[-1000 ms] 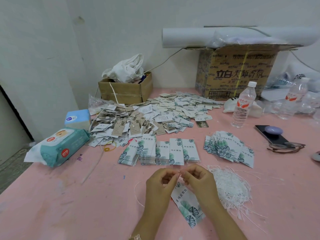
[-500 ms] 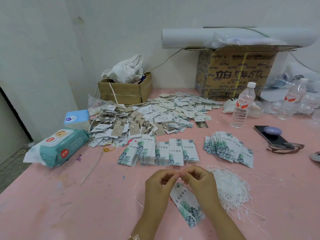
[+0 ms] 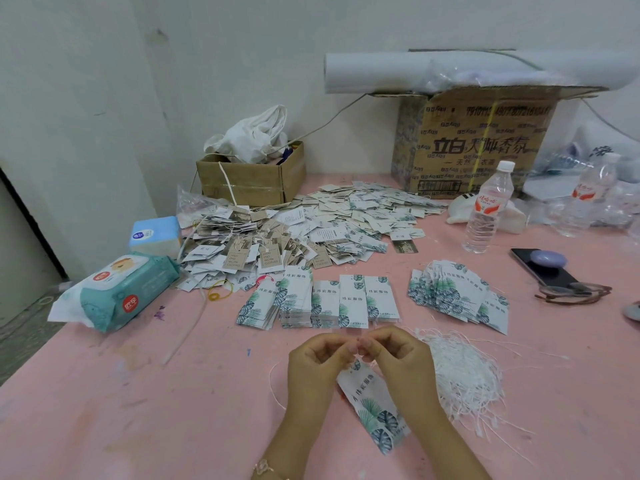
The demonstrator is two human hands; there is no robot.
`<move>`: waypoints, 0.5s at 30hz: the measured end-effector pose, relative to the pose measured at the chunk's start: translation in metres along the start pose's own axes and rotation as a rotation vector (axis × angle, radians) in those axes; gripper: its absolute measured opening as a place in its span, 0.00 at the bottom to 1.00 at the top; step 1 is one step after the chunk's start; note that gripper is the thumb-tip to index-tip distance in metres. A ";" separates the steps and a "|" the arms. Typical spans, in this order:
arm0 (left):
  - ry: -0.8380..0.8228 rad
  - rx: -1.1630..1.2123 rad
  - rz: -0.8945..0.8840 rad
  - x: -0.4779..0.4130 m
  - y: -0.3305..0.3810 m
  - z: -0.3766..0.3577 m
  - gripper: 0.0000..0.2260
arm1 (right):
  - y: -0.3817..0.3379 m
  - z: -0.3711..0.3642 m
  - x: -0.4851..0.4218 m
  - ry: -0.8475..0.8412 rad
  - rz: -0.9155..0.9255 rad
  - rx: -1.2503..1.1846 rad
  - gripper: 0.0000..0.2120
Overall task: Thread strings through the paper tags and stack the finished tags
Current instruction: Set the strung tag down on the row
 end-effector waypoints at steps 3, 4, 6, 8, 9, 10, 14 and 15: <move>0.001 0.089 0.069 -0.002 -0.006 0.000 0.08 | 0.004 -0.002 0.000 -0.027 -0.035 -0.022 0.03; -0.001 0.111 0.082 -0.003 -0.007 0.000 0.09 | 0.006 -0.003 -0.001 -0.032 -0.049 -0.028 0.02; -0.009 0.142 0.088 -0.003 -0.008 -0.001 0.09 | 0.008 -0.004 -0.001 -0.034 -0.070 -0.038 0.01; -0.010 0.172 0.091 -0.004 -0.008 -0.001 0.09 | 0.010 -0.005 0.000 -0.037 -0.085 -0.047 0.01; -0.009 0.184 0.091 -0.004 -0.008 -0.001 0.09 | 0.010 -0.007 0.000 -0.042 -0.089 -0.051 0.02; -0.009 0.192 0.090 -0.004 -0.008 -0.001 0.10 | 0.011 -0.007 0.001 -0.048 -0.092 -0.055 0.03; -0.017 0.182 0.070 -0.004 -0.007 0.000 0.12 | 0.012 -0.009 0.002 -0.073 -0.097 -0.061 0.05; -0.021 0.180 0.066 -0.004 -0.006 -0.001 0.13 | 0.013 -0.010 0.002 -0.082 -0.100 -0.062 0.05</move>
Point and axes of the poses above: each hand's wrist, its own x-axis away from the middle knuckle, its own z-axis out of the back of the hand, y = z × x, the point moved 8 cm from there along -x, towards the middle knuckle, and after that the axes turned 7 degrees about y, right-handed, at the moved point
